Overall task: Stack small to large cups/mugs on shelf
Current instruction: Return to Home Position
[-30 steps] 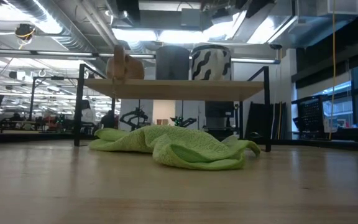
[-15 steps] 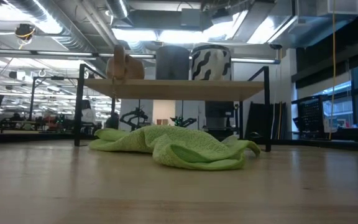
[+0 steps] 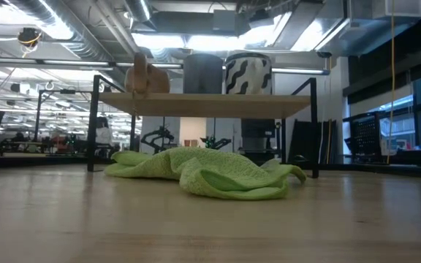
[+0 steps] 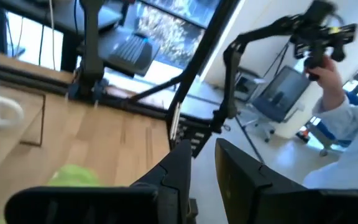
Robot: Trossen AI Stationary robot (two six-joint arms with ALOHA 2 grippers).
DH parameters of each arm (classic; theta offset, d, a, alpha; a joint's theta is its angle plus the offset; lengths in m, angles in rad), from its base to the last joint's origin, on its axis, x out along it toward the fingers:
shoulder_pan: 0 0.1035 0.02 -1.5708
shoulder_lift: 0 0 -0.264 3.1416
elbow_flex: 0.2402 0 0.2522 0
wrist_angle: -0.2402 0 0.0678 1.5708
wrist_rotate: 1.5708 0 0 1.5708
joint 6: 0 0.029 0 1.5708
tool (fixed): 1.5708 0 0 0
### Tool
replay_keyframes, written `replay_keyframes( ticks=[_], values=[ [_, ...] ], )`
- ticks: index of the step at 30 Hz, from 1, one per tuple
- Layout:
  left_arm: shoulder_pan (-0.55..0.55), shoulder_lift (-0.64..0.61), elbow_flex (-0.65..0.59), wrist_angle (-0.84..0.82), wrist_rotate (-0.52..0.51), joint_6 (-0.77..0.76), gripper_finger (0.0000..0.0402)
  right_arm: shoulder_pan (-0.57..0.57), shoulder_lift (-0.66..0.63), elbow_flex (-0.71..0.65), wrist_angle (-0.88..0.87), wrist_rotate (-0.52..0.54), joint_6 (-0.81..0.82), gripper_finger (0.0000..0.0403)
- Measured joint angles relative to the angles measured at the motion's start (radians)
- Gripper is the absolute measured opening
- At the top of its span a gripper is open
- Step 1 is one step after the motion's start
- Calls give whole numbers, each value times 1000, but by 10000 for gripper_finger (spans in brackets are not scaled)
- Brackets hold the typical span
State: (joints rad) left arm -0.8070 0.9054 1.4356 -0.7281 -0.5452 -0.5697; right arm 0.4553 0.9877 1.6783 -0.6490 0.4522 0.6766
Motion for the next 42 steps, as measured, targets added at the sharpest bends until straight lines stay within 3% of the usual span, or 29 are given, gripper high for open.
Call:
replay_keyframes(
  ticks=[3,4,9,11,15,20,25,27,30,34,39,42],
  values=[
    [1,-44,1,37,-1,37,67,-1,-38,-1,56,16,4,114],
    [1,-61,2,44,4,80,67,-2,-50,2,75,-23,-48,113],
    [1,-139,-28,80,75,291,67,-1,-88,-13,148,-531,-414,113],
    [1,-210,-83,75,95,292,67,0,-109,-52,136,-651,-479,113],
    [1,-387,-299,166,102,304,67,-1,-204,-234,119,-567,-524,113],
    [1,-654,-601,424,270,539,67,-1,-371,-509,259,-628,-610,113],
    [1,-907,-796,421,269,535,67,0,-594,-746,400,-629,-630,113],
    [1,-898,-804,421,230,588,67,0,-678,-840,441,-608,-653,113],
    [13,-903,-807,433,253,658,67,0,-811,-974,547,-631,-747,113],
    [12,-901,-814,428,177,793,67,0,-978,-1151,627,-616,-829,113],
    [13,-902,-815,422,130,839,67,-2,-978,-1261,701,-589,-870,113],
    [13,-902,-852,393,28,808,67,-3,-983,-1365,788,-552,-891,113]
  ],
)
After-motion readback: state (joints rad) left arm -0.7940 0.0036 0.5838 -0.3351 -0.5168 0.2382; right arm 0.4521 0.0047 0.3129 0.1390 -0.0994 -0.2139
